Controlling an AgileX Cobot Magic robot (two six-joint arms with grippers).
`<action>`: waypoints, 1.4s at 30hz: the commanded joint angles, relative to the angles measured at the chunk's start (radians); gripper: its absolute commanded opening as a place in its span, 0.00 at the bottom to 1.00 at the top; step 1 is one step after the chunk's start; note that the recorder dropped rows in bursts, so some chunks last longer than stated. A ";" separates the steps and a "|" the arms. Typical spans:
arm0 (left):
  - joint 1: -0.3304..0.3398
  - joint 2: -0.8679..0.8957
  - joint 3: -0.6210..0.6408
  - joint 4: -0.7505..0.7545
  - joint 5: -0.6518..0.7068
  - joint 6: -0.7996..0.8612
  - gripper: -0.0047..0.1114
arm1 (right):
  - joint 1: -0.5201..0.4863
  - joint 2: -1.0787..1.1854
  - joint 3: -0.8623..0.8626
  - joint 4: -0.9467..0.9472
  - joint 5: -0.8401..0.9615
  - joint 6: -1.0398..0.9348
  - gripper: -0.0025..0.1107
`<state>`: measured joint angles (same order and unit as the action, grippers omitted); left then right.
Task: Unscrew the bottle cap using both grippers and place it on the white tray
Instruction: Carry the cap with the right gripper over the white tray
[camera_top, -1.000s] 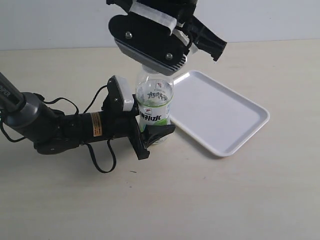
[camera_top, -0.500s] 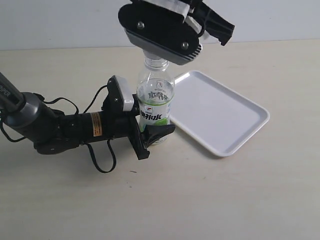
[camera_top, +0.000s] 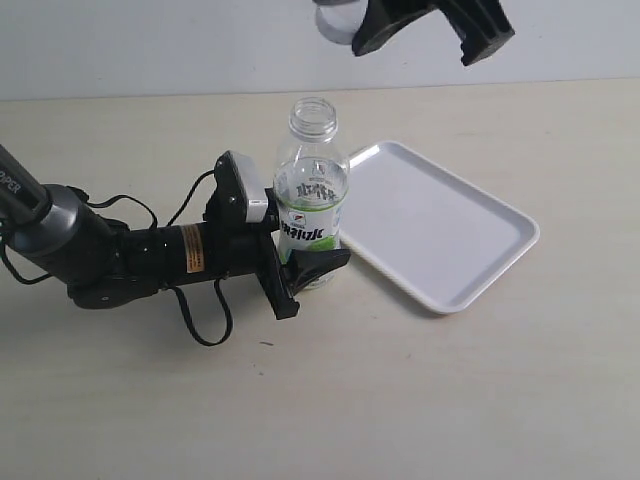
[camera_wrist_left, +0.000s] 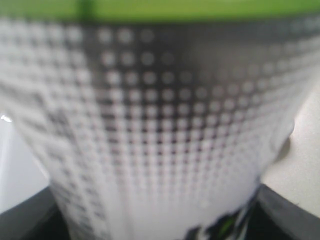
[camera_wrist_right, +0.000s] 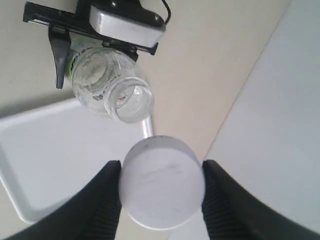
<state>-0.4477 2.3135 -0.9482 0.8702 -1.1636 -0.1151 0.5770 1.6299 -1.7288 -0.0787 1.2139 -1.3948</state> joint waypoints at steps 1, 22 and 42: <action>0.000 -0.008 0.003 0.016 0.025 0.004 0.05 | -0.120 -0.001 0.015 -0.035 0.007 0.228 0.02; 0.000 -0.008 0.003 0.023 0.022 0.004 0.05 | -0.469 0.245 0.223 0.390 -0.167 0.708 0.02; 0.000 -0.008 0.003 0.016 0.002 -0.047 0.05 | -0.469 0.488 0.289 0.496 -0.810 0.797 0.02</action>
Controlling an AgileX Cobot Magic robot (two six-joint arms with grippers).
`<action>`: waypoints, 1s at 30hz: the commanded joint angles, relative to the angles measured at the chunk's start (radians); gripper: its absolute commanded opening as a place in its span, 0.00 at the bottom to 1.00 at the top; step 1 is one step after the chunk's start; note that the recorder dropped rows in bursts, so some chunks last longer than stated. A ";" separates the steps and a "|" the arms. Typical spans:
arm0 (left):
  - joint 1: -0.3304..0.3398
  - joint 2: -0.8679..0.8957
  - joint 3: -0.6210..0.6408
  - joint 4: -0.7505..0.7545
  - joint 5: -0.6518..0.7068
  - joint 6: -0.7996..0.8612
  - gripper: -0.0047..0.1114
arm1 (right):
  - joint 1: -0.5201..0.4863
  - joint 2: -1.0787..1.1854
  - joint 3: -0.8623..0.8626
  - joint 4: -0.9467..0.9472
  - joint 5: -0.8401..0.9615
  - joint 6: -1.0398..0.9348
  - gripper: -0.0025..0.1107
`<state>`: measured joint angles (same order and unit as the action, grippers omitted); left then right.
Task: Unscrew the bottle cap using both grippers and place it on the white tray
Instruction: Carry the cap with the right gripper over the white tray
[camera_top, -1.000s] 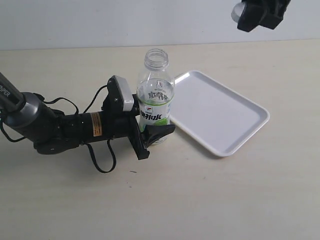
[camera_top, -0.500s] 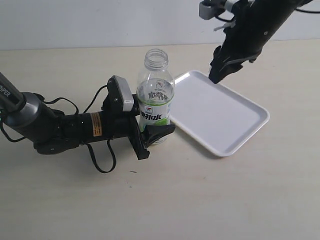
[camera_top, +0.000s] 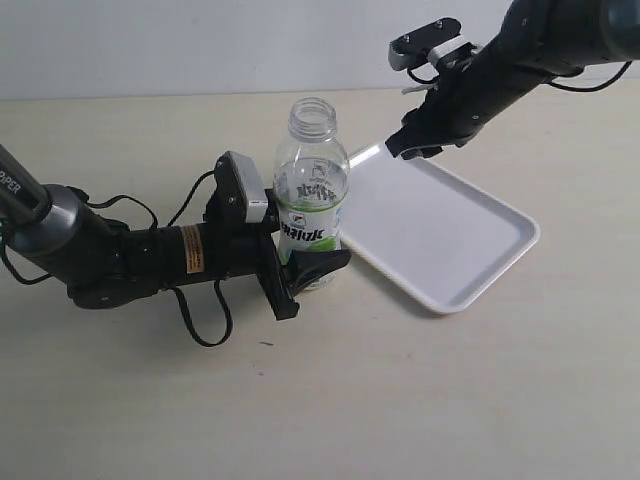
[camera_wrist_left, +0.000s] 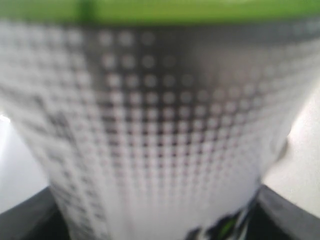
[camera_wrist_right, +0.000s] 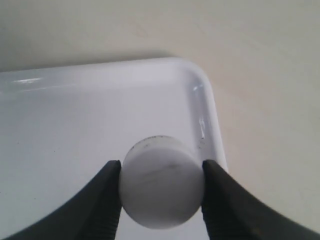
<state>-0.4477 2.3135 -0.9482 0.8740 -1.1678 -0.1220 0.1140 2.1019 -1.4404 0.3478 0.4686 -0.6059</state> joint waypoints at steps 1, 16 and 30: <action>0.000 -0.008 0.003 0.012 0.007 -0.043 0.05 | -0.006 0.021 0.001 0.102 -0.090 0.008 0.02; 0.000 -0.008 0.003 0.012 0.007 -0.076 0.05 | -0.006 0.115 -0.004 0.273 -0.158 0.006 0.02; 0.000 -0.008 0.003 0.012 0.007 -0.076 0.05 | -0.004 0.158 -0.004 0.273 -0.150 -0.019 0.02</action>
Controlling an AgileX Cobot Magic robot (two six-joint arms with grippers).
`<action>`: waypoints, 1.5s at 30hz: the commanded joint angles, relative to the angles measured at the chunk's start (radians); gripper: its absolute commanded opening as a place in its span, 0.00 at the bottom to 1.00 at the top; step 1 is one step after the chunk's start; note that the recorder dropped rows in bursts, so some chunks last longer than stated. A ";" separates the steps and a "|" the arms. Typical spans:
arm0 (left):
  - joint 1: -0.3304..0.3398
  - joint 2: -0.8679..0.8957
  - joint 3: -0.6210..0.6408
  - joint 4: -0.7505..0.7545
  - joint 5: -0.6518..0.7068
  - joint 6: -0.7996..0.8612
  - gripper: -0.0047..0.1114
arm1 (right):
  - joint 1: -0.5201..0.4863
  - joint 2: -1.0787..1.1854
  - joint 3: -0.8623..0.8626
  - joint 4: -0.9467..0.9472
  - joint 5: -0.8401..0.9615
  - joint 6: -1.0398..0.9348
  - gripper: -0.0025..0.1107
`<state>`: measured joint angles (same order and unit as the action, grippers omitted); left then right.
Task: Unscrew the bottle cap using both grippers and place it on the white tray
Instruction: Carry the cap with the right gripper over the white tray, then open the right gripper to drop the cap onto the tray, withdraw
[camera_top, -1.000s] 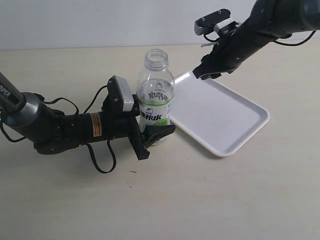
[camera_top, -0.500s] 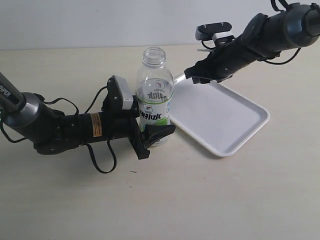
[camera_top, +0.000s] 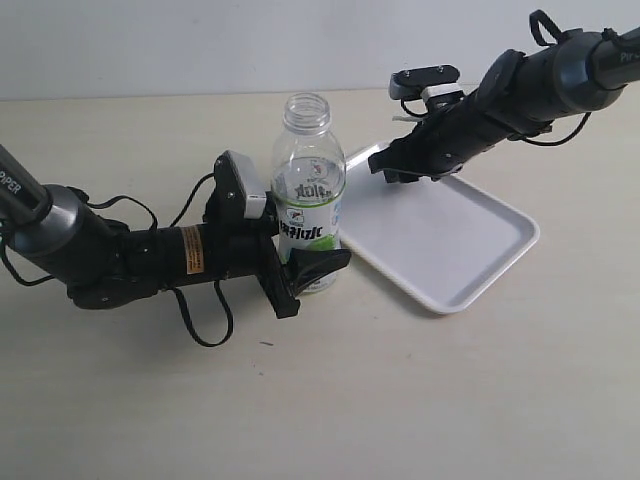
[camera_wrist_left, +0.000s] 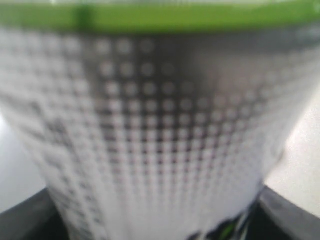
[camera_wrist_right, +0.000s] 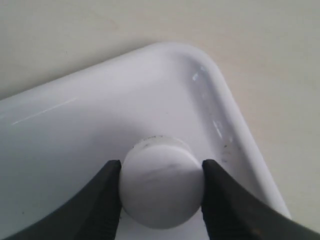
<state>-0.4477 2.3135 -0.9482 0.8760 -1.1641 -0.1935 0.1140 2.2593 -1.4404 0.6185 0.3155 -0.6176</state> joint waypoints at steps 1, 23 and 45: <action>0.000 -0.008 0.003 0.010 0.003 -0.004 0.05 | -0.004 0.001 -0.004 0.003 0.003 -0.008 0.03; 0.000 -0.008 0.003 0.010 0.003 -0.004 0.05 | -0.004 -0.003 -0.004 0.000 -0.003 -0.016 0.80; 0.000 -0.008 0.003 0.005 0.000 -0.004 0.05 | -0.006 -0.422 0.045 0.031 0.290 -0.187 0.79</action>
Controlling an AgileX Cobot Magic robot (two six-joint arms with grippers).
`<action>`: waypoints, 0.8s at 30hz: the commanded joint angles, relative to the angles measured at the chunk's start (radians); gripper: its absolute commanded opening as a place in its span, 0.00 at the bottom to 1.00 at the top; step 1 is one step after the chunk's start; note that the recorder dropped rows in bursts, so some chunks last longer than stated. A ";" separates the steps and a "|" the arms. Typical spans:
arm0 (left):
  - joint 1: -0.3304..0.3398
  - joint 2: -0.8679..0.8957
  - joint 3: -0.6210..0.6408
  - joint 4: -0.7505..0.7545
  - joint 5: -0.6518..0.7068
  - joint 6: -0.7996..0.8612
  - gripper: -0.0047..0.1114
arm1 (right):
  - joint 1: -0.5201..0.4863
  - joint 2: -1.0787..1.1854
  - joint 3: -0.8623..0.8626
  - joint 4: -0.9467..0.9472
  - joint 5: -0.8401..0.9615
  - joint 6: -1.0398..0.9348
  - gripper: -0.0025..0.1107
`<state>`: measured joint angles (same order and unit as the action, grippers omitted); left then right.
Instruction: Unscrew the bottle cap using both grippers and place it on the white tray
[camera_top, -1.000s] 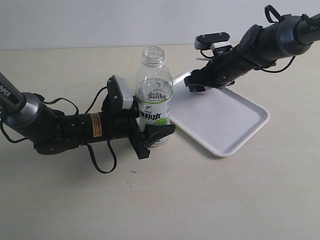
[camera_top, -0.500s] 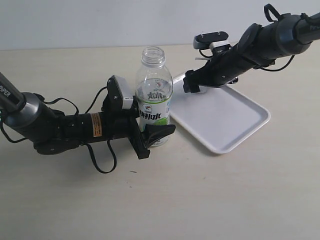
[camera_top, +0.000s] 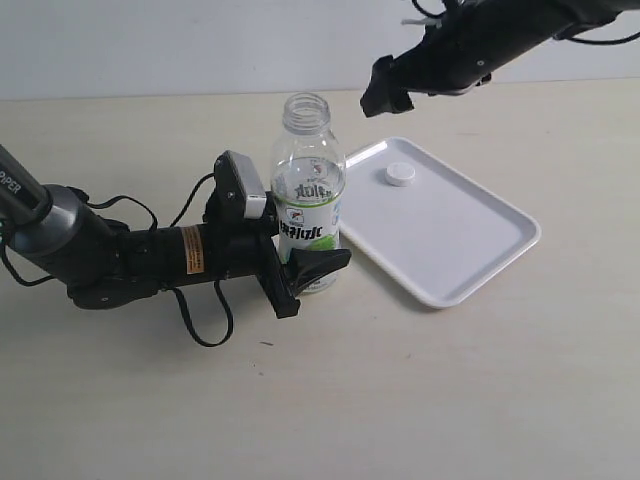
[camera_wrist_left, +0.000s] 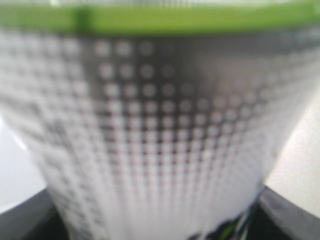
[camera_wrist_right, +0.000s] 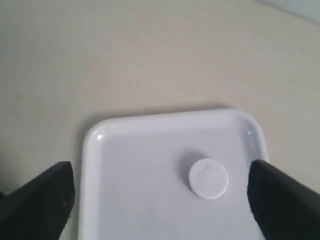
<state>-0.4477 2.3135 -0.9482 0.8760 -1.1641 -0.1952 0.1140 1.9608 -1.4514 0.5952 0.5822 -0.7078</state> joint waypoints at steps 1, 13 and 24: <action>0.000 -0.008 0.003 0.005 0.000 -0.003 0.05 | -0.006 -0.150 0.073 0.093 0.021 -0.136 0.78; 0.000 -0.011 0.003 0.005 -0.005 -0.003 0.05 | -0.006 -0.352 0.182 0.486 0.145 -0.408 0.02; 0.000 -0.027 0.003 0.013 0.001 -0.161 0.05 | -0.006 -0.594 0.397 0.549 -0.203 -0.469 0.02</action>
<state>-0.4477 2.3037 -0.9482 0.8845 -1.1511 -0.3324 0.1140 1.4224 -1.0822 1.1463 0.4346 -1.1649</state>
